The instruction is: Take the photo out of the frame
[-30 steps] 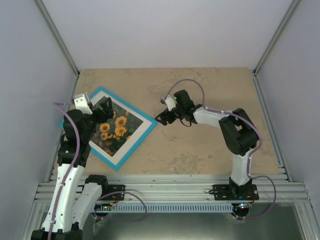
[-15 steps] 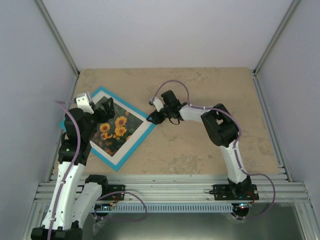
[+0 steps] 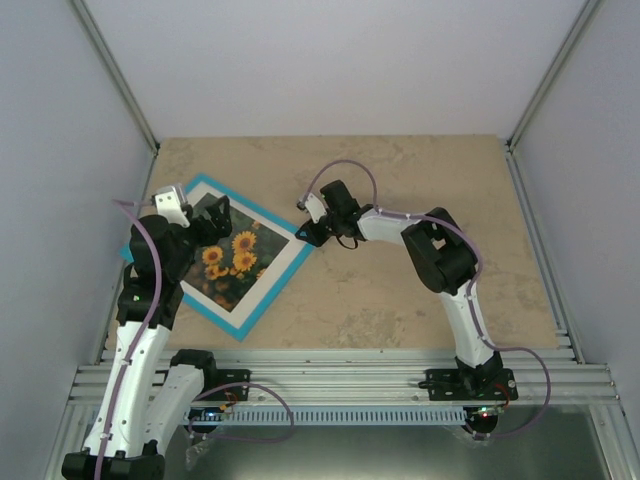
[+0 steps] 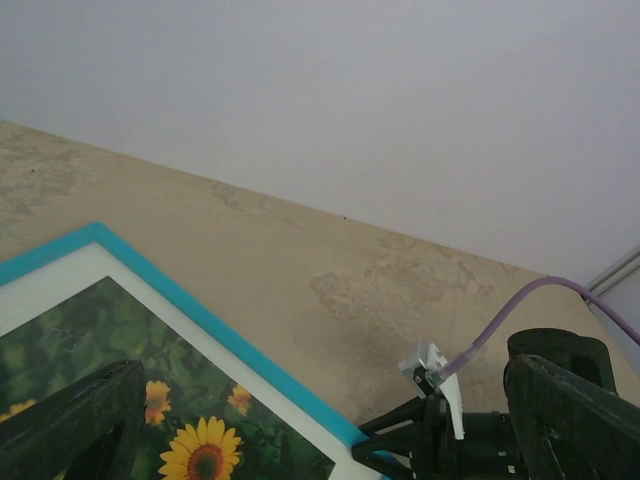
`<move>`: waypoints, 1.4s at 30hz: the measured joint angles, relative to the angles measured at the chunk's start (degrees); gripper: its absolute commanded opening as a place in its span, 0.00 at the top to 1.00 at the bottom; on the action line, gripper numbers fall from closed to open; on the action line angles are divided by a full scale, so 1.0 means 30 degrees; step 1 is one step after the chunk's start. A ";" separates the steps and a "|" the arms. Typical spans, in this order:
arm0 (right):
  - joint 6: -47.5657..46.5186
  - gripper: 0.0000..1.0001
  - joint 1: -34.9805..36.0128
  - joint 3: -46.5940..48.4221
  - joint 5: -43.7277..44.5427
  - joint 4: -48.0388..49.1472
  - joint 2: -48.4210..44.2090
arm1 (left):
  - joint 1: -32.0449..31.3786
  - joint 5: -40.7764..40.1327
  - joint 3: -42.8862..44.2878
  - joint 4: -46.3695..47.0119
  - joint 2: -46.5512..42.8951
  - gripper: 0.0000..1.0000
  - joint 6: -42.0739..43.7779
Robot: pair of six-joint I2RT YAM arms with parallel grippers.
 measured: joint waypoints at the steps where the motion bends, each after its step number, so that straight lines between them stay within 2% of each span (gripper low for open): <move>1: 0.0073 0.97 -0.0029 -0.0342 0.0131 0.0058 -0.0248 | 0.0000 0.0029 0.0000 0.0000 0.0000 0.00 -0.0007; 15: 0.2630 0.99 -0.2616 -0.8626 0.2696 0.0998 -0.6324 | 0.0000 0.0517 0.0000 0.0000 0.0488 0.00 -0.0430; 20: 0.4153 0.99 -0.4124 -1.2218 0.3832 0.1792 -0.9100 | -0.0007 0.1712 -0.0036 -0.0015 0.1792 0.00 -0.1122; 28: 0.6047 0.99 -0.5333 -1.5628 0.5603 0.1851 -1.2407 | -0.0211 0.2783 -0.0430 -0.0306 0.4218 0.00 -0.2200; 36: 0.6790 0.99 -0.5967 -1.7114 0.6419 0.1129 -1.4717 | -0.3322 0.1829 -0.1865 0.0153 0.5603 0.01 -0.3876; 42: 0.7162 0.97 -0.6135 -1.8170 0.6783 0.1115 -1.5679 | -0.5377 0.0539 -0.3730 0.1690 0.7388 0.05 -0.5136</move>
